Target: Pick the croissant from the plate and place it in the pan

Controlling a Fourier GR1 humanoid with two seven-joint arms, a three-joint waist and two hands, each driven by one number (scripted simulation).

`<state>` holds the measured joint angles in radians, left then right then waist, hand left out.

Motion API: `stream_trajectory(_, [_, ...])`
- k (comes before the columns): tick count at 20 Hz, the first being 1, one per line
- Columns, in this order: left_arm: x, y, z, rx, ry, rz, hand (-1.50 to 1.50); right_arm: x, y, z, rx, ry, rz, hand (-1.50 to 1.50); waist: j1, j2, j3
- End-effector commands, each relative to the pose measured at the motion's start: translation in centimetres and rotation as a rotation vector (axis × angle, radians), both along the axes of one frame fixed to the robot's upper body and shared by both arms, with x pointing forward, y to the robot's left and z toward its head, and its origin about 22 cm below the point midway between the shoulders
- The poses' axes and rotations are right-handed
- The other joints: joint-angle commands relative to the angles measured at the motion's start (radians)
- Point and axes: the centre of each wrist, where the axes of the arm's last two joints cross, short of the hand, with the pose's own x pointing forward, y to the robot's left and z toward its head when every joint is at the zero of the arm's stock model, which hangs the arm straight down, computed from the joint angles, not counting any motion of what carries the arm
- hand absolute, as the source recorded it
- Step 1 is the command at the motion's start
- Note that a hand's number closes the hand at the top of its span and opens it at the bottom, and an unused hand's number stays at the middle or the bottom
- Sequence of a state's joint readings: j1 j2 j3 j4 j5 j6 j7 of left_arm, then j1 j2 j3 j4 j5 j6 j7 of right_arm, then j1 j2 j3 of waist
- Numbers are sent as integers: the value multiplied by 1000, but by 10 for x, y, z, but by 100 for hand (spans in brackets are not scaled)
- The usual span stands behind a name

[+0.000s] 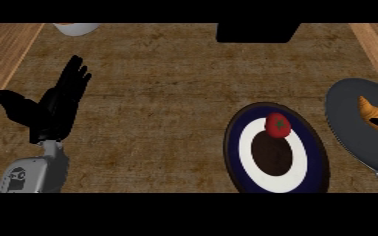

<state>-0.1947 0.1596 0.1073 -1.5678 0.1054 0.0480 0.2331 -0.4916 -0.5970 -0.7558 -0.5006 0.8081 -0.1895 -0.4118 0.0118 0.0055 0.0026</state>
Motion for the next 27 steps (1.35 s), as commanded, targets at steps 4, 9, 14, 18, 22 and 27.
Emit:
stream_trajectory(4, [-4, -7, 6, 14, 2, 10, 0, -24, -35, 17, 258, -275, -24, -150, -11, -5, 0])
stream_trajectory(9, [-3, 15, 3, 9, 8, 38, 0, -102, -78, 9, 375, -372, -14, -150, -29, -5, -1])
stream_trajectory(14, [-7, 11, 7, 16, 11, 36, 0, -172, -110, 19, 514, -462, 88, -150, -41, -9, 0])
stream_trajectory(18, [-14, 5, -4, 18, 5, 25, 0, -215, -115, 13, 523, -440, 125, -150, -24, -6, 0])
stream_trajectory(22, [3, 19, 12, 4, 19, 36, 0, -226, -121, 22, 500, -453, 116, -150, -22, -5, 0])
stream_trajectory(27, [-11, 1, 2, -8, 8, 2, 0, -231, -115, 12, 487, -408, 98, -150, -16, -7, -2])
